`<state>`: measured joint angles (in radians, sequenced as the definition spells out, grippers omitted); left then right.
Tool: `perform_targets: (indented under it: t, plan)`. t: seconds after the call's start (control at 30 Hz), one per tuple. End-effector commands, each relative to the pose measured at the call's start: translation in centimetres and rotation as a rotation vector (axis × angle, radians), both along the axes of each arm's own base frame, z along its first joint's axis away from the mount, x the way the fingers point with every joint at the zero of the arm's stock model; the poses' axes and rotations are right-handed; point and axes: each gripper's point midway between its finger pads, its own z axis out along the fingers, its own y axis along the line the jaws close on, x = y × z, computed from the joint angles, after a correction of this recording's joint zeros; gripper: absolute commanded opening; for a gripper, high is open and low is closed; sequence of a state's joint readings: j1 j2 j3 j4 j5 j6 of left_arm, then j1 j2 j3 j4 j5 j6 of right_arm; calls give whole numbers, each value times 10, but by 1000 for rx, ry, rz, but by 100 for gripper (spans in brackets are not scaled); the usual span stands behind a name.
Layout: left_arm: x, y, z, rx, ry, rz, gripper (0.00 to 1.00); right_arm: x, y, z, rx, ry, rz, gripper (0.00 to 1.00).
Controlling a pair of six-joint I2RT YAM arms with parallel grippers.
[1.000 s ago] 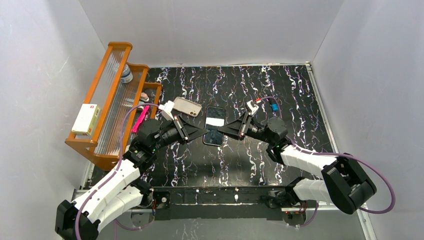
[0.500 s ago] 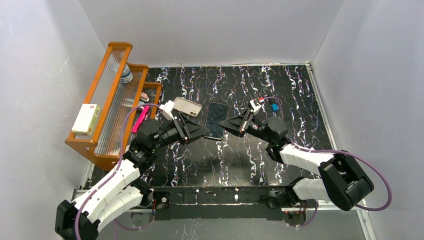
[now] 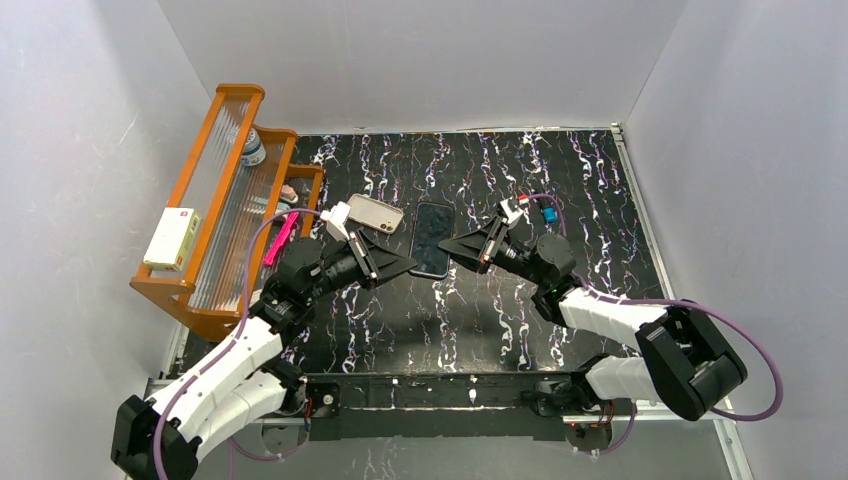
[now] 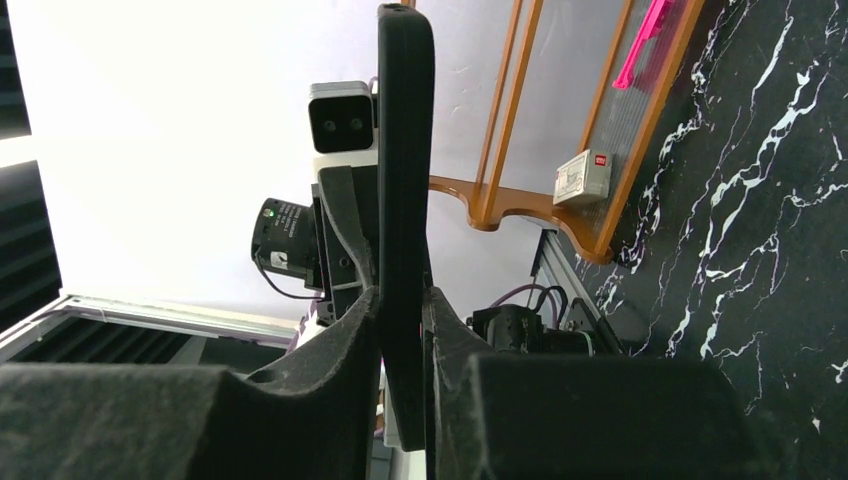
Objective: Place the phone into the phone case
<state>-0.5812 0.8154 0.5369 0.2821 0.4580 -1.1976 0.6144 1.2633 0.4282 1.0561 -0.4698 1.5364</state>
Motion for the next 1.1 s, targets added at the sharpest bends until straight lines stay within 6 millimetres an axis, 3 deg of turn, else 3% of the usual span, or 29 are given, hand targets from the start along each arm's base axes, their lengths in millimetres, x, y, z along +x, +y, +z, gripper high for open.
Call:
perform_targets:
  t: [0.0,0.1,0.2,0.4,0.47,0.57,0.63,0.87,1.07]
  plan:
    - [-3,0,2,17,-22,-14,2,-1,-5,30,73,-102,-24,30]
    - [-1,4,-7,86,-26,0,0,-2,-2,28,65,-107,-5,45]
    - [1,9,-19,142,-16,19,0,-2,0,24,49,-107,9,47]
    - [2,8,-20,153,-8,19,0,-3,7,13,-9,-118,49,24]
    - [2,9,-18,151,-7,25,14,-5,8,11,-19,-129,66,21]
    - [3,17,-21,209,-13,54,47,-15,10,9,-35,-158,129,20]
    - [6,24,-26,266,-7,84,57,-21,13,11,-38,-177,180,19]
    - [14,15,-16,218,-15,79,68,-39,16,23,-7,-249,295,20]
    - [15,4,-8,127,-20,55,59,-48,21,26,-5,-261,333,22]
